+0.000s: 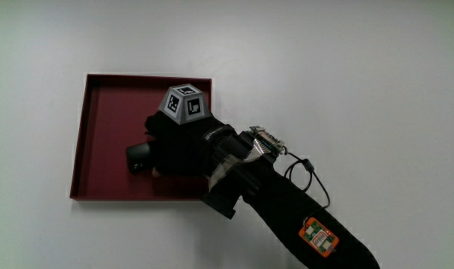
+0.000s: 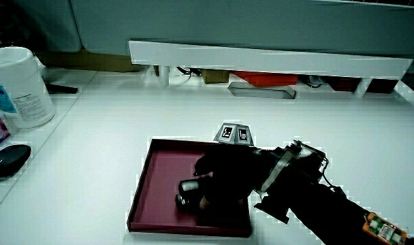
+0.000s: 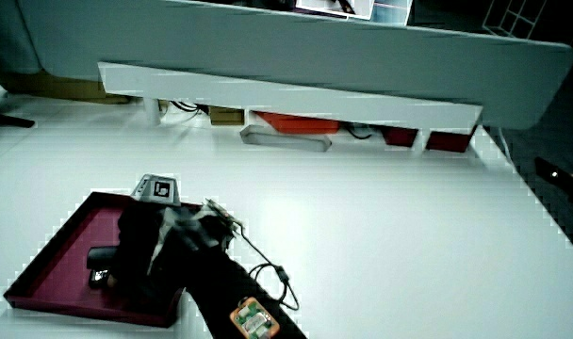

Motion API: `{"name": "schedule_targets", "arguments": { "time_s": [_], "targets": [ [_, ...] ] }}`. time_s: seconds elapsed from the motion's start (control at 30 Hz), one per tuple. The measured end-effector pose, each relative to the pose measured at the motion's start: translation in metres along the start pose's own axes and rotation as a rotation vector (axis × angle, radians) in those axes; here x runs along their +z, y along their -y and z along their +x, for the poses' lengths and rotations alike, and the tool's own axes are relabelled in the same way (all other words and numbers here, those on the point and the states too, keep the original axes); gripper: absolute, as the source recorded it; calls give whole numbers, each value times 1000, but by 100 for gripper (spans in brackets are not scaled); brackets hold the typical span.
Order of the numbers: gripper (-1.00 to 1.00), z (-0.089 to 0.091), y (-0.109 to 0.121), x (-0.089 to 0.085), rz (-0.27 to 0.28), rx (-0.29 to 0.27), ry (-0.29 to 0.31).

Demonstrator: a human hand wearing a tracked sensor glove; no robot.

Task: Pick stapper from plate

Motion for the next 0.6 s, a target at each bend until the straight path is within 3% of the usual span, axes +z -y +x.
{"name": "schedule_targets", "arguments": {
  "time_s": [0.13,0.43,0.6],
  "targets": [
    [100,0,0,1,24,11,-5],
    [100,1,0,2,29,33,-13],
    [100,-3,13,17,61,57,-15]
  ]
}}
